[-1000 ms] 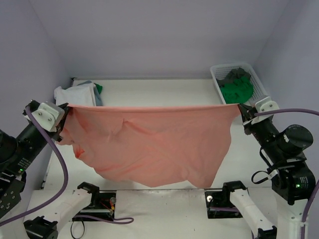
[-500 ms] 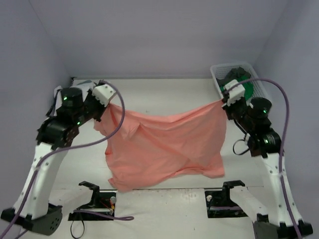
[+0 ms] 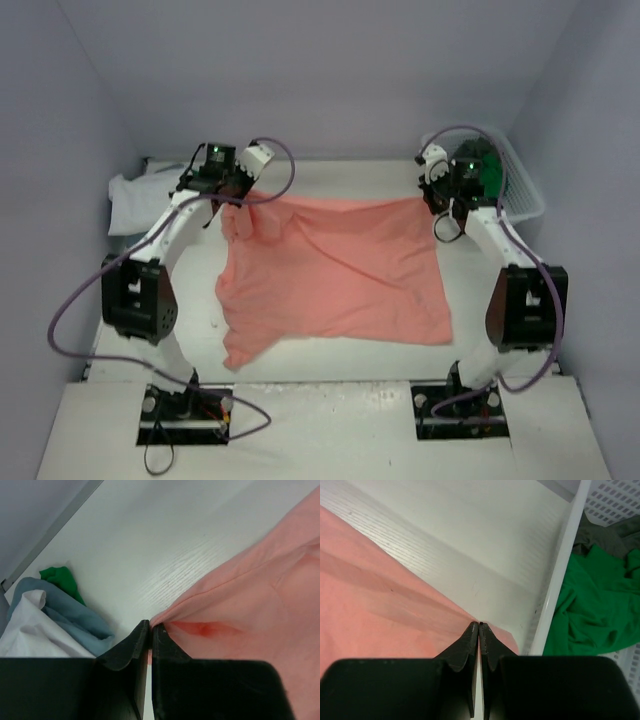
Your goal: Fold and stack the t-shirts
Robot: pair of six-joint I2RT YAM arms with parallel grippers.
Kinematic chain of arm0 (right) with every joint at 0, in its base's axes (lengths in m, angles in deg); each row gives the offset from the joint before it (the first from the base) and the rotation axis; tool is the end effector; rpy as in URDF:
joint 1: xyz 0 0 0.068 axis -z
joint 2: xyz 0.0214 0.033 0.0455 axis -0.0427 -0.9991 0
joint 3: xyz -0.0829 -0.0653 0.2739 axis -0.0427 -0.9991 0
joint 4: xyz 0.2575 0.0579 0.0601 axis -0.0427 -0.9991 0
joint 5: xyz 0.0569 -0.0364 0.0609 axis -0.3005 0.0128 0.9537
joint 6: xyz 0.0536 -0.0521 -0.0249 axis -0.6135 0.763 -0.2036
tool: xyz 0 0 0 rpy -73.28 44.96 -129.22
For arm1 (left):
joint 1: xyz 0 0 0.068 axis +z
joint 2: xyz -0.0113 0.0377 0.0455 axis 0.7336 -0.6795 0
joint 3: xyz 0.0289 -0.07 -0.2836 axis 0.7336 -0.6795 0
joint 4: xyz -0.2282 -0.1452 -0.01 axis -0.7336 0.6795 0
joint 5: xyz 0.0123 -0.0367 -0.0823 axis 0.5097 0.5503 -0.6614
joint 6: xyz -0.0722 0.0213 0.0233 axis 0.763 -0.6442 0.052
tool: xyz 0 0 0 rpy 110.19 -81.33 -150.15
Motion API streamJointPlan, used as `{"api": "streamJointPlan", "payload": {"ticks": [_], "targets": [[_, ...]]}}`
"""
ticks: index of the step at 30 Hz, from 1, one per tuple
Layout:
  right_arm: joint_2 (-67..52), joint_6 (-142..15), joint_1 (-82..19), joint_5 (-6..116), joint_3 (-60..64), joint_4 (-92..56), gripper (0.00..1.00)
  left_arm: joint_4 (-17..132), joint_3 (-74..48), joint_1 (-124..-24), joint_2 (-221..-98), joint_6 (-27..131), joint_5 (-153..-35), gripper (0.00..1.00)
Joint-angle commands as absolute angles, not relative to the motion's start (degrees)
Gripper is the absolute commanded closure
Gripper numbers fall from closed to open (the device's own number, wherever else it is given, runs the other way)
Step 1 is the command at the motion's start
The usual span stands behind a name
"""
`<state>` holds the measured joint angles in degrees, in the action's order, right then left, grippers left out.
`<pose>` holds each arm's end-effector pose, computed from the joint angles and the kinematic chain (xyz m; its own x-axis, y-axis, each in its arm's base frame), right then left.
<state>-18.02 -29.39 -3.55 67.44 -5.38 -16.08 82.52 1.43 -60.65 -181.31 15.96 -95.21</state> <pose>0.4133 0.0311 0.3012 -0.1770 -0.4370 -0.8819 -0.4705 0.8246 -0.3142 0.4222 -0.1122 0.3286 -0.3443 0.5021 -0.7933 0.5504 0.7925 0.2626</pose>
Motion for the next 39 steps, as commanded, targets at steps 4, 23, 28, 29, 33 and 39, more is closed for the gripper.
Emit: {"api": "streamJointPlan", "payload": {"ticks": [4, 23, 28, 29, 33, 39], "targets": [[-24.01, -30.51, -3.24, 64.90, 1.07, -6.51, 1.00, 70.14, 9.07, -59.41, -188.36, 17.53, -87.18, 1.00], [1.61, -33.33, -3.24, 72.80, -0.06, -17.82, 1.00, 86.89, 15.32, -58.35, -170.49, 24.47, -102.09, 1.00], [15.49, -33.76, -3.24, 74.74, 0.11, -24.86, 1.00, 98.06, 17.51, -58.71, -157.48, 26.23, -105.18, 1.00], [16.83, -33.76, -3.15, 75.00, 0.54, -27.66, 1.00, 101.55, 19.00, -58.71, -156.14, 26.49, -105.53, 1.00], [23.07, -33.24, -3.15, 75.88, 1.25, -32.16, 1.00, 109.31, 21.56, -58.71, -149.99, 25.71, -106.41, 1.00], [31.42, -32.88, -3.15, 75.71, 2.91, -36.82, 1.00, 117.40, 24.80, -58.71, -141.46, 25.44, -110.44, 1.00]]}}
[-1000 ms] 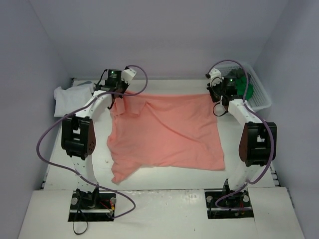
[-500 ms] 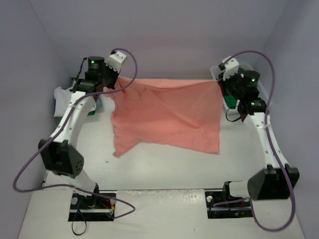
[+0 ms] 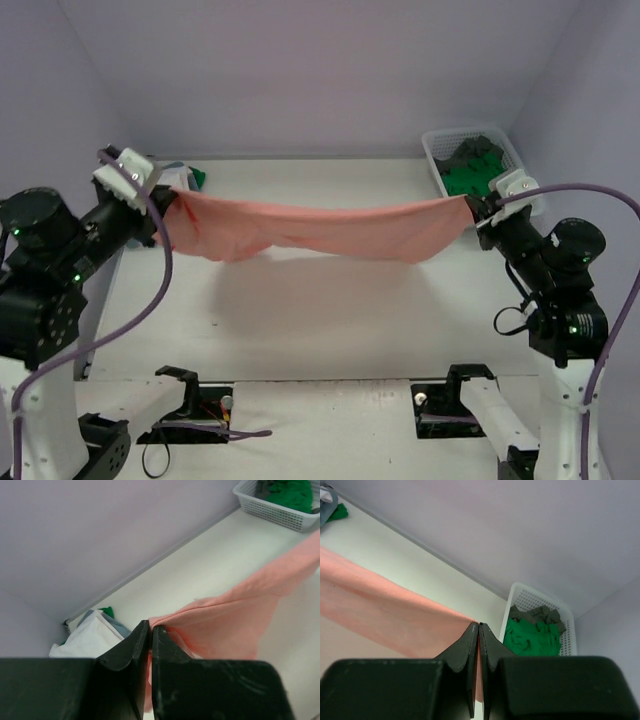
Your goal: Fold and stack the t-shirts
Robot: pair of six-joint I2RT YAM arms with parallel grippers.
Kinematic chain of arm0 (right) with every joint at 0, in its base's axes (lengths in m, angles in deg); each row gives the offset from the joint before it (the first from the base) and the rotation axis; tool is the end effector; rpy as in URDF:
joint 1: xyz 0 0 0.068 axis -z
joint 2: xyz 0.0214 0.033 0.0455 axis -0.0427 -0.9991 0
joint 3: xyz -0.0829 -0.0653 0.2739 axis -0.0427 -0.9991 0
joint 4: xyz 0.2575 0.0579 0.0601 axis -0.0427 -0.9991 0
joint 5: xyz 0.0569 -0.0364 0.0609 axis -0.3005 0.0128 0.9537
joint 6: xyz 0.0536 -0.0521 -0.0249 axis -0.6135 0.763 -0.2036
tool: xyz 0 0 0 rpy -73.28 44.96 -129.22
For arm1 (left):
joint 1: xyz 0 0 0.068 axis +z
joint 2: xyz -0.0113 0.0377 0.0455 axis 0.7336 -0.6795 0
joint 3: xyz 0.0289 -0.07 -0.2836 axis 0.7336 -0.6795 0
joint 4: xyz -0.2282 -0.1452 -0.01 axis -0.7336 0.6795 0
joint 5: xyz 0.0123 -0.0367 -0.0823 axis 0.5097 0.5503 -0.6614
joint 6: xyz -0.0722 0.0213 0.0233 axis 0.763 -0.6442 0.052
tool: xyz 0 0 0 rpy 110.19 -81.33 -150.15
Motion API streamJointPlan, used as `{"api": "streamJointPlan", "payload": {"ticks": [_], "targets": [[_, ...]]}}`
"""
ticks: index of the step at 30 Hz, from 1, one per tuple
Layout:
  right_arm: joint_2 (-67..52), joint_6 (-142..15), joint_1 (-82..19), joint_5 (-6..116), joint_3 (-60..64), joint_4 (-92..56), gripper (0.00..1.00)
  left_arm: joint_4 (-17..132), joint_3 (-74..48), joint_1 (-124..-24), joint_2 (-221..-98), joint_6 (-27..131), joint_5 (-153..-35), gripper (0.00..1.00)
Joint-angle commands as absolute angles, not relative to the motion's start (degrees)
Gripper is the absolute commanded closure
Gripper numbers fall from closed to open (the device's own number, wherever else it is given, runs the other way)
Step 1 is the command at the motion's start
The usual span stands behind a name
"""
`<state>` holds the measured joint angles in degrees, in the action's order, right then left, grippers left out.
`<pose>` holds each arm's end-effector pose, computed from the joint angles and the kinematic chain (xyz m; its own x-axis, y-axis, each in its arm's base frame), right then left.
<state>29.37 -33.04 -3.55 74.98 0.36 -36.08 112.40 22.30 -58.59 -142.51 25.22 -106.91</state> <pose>0.1381 0.0339 0.5174 0.3673 -0.3512 -0.8613 -0.3528 0.8042 -0.4784 0.1250 -0.0498 0.5793 0.0732 0.2345 -0.9694 0.5327 0.8125 0.2368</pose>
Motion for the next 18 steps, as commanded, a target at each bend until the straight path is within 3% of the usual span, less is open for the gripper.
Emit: {"api": "streamJointPlan", "payload": {"ticks": [1, 18], "targets": [[33.34, -33.15, -3.32, 75.53, 3.70, -37.09, 1.00, 117.93, 25.16, -58.71, -139.71, 25.61, -110.98, 1.00], [43.47, -38.86, -3.68, 69.81, 6.00, -31.20, 1.00, 113.99, 34.57, -56.51, -133.36, 29.57, -118.27, 1.00]]}}
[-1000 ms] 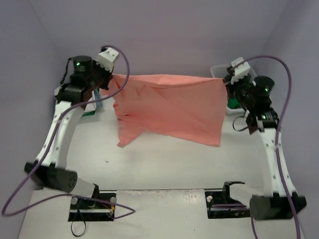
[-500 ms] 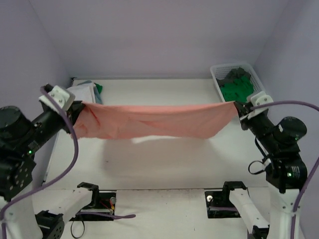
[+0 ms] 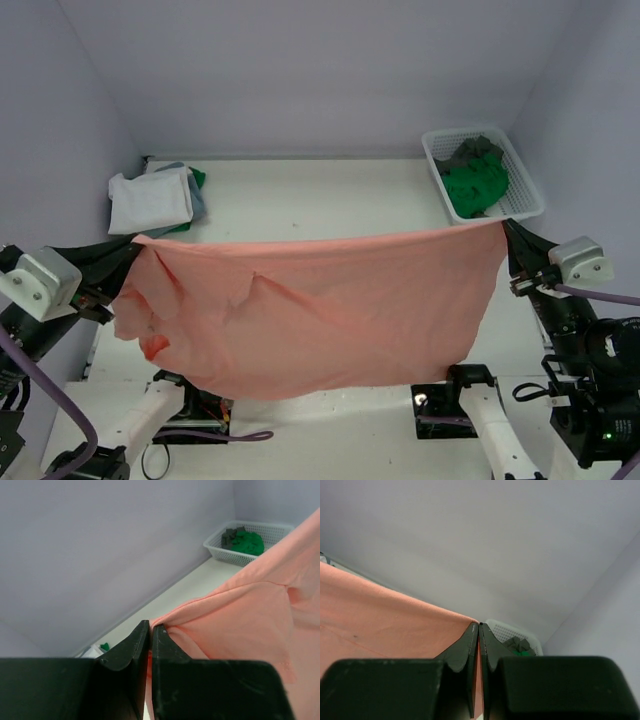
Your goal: Fold and stack the t-shirts
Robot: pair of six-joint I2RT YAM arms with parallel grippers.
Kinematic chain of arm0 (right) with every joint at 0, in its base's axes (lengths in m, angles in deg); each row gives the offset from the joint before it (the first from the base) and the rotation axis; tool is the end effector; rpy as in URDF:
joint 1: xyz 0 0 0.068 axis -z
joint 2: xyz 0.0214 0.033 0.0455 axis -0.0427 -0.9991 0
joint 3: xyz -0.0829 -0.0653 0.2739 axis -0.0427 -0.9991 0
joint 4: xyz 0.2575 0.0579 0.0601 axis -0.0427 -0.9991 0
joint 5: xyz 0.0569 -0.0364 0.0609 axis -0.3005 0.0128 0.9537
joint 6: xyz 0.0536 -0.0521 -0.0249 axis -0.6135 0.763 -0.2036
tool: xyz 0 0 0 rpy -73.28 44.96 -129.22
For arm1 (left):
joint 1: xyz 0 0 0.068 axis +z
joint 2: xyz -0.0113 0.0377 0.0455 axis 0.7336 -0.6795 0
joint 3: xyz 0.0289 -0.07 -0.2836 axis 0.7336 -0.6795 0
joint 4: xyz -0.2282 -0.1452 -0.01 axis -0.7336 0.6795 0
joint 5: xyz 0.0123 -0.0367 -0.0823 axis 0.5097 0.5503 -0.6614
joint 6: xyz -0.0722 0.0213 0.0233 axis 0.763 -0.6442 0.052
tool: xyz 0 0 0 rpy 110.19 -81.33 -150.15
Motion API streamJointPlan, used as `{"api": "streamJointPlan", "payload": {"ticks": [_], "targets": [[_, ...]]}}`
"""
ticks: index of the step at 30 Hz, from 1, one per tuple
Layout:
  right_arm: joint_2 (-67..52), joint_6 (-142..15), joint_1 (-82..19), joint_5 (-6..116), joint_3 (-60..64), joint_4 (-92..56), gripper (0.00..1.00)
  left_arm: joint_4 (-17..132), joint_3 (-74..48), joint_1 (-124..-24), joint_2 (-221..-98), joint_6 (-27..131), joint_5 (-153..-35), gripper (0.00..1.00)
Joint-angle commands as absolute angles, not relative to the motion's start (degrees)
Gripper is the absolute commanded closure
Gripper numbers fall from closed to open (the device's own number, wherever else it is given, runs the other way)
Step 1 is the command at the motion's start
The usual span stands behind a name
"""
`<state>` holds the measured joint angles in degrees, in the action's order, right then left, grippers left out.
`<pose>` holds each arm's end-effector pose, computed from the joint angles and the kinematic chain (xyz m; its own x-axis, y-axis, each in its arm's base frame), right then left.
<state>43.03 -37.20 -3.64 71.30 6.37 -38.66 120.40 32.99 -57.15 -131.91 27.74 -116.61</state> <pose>0.0138 0.0276 0.5559 0.5720 -0.2960 -0.7650 -0.1946 0.8571 -0.4771 -0.0145 -0.0324 0.6078 0.2957 0.1393 -0.9451 0.5932 0.7487 0.2960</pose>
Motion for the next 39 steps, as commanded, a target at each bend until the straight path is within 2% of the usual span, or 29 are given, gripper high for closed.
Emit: {"api": "streamJointPlan", "payload": {"ticks": [1, 6, 13, 20, 27, 30, 39], "targets": [[43.47, -38.77, -3.68, 69.82, 5.91, -31.29, 1.00, 113.20, 34.05, -56.33, -133.28, 30.27, -119.32, 1.00], [43.12, -37.20, -4.55, 67.27, 2.67, -30.15, 1.00, 108.10, 28.26, -55.19, -132.40, 31.77, -119.95, 1.00], [38.29, -33.50, -5.79, 67.09, -9.90, -24.53, 1.00, 100.46, 13.85, -55.10, -137.40, 27.38, -117.31, 1.00], [23.63, -31.04, -5.52, 68.50, -16.24, -15.67, 1.00, 90.10, 4.08, -55.10, -149.33, 23.86, -114.06, 1.00], [4.47, -32.97, -3.50, 69.20, -10.28, -9.58, 1.00, 83.14, 3.45, -55.19, -164.11, 22.72, -112.57, 1.00], [-10.64, -33.94, -3.15, 66.57, -2.20, -9.66, 1.00, 79.71, 7.40, -55.19, -175.61, 22.36, -109.41, 1.00], [-22.53, -35.17, -3.24, 64.02, 6.17, -12.04, 1.00, 78.47, 17.07, -55.02, -189.35, 20.16, -99.91, 1.00]]}}
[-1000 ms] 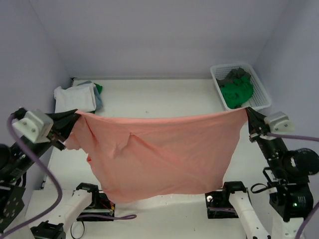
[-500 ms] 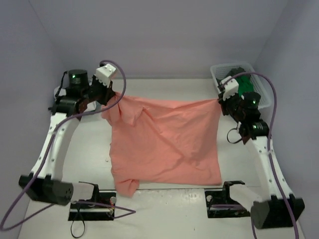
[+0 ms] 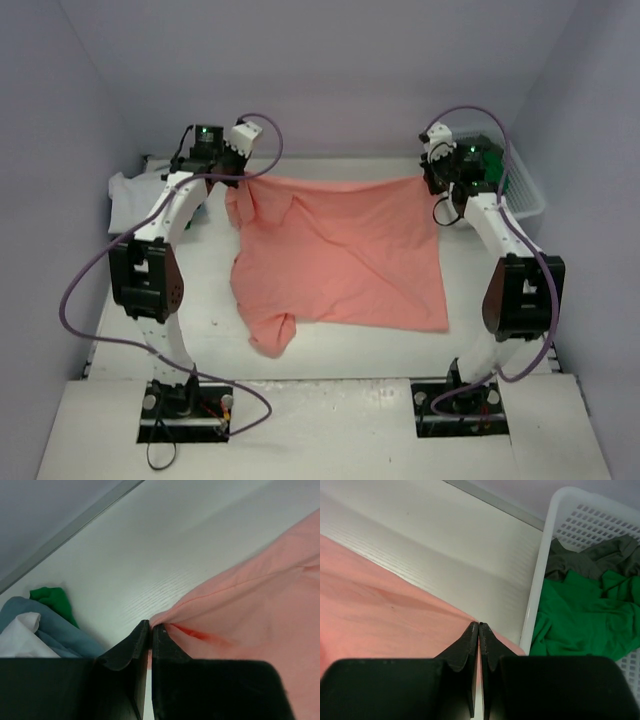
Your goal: Fold and stack the t-shirts
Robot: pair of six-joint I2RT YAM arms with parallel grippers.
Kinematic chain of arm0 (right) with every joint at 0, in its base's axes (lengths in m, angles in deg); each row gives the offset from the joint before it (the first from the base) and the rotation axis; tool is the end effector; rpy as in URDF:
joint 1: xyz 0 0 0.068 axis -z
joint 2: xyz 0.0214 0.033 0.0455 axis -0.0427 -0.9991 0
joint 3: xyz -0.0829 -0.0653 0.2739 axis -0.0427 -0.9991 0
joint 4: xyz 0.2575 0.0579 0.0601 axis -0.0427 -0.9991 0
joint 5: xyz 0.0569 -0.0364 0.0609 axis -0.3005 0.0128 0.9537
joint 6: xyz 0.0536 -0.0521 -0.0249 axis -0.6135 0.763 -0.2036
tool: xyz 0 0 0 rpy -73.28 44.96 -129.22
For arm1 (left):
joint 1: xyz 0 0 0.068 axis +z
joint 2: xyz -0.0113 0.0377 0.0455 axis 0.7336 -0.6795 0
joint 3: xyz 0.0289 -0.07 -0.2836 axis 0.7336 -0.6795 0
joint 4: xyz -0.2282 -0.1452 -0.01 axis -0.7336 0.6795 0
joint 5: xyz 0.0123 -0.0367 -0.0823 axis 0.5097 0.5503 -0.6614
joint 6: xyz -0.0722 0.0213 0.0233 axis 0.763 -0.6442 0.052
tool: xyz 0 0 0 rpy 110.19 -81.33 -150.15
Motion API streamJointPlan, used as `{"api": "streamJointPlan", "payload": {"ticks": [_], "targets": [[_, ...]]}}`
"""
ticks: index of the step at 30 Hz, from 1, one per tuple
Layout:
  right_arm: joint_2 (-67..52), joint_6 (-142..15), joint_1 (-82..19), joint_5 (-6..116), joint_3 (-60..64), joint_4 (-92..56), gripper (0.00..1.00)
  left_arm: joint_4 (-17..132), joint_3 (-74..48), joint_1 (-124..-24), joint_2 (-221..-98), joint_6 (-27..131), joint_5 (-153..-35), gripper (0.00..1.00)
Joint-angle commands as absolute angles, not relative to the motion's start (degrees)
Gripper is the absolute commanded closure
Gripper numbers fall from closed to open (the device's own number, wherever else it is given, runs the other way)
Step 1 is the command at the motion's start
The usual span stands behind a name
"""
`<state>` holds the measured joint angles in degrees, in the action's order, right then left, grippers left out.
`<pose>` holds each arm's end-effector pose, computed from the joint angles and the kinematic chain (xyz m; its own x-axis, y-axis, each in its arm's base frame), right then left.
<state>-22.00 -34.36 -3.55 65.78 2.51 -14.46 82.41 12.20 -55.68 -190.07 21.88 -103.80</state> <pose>0.4406 0.0298 0.3300 -0.1388 -0.3661 -0.9202 -0.4045 0.8691 -0.2848 0.4713 -0.0912 0.3342 -0.3665 0.3602 -0.8579 0.5418 0.8322 0.1179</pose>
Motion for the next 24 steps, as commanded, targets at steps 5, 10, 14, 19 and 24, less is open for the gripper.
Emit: {"api": "streamJointPlan", "payload": {"ticks": [5, 10, 14, 19, 24], "targets": [[-12.45, -36.05, -2.80, 67.35, 1.87, -10.99, 1.00, 78.82, 14.54, -54.84, -181.90, 22.44, -103.68, 1.00], [5.21, -40.26, 1.67, 69.37, 1.78, -11.95, 1.00, 84.35, 17.07, -54.84, -166.46, 28.86, -108.78, 1.00], [13.75, -41.67, 1.95, 68.67, 5.28, -17.31, 1.00, 91.27, 23.21, -54.93, -157.20, 31.41, -109.57, 1.00], [20.79, -41.32, 1.95, 69.29, 8.10, -24.95, 1.00, 102.00, 33.49, -54.93, -149.54, 32.91, -109.93, 1.00], [26.33, -40.45, 1.95, 69.11, 11.00, -30.58, 1.00, 109.93, 41.50, -54.93, -145.50, 32.73, -109.84, 1.00]]}}
